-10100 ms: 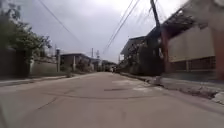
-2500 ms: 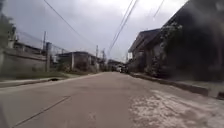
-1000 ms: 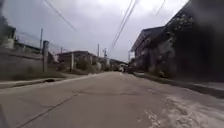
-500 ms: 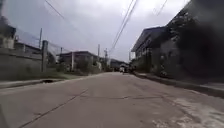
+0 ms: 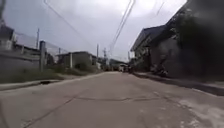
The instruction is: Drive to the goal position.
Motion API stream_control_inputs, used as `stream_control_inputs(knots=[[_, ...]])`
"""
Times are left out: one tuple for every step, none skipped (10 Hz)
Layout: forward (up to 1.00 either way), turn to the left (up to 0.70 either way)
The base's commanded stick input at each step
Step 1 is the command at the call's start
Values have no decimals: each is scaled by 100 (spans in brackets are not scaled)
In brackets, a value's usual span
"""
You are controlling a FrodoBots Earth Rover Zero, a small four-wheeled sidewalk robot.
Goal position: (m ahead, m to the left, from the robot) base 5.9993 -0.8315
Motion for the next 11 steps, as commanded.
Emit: stream_control_inputs(knots=[[50,0],[50,0],[50,0],[50,-15],[50,-37],[50,-50],[50,-50],[50,-50],[50,-50],[50,-50],[50,-50]])
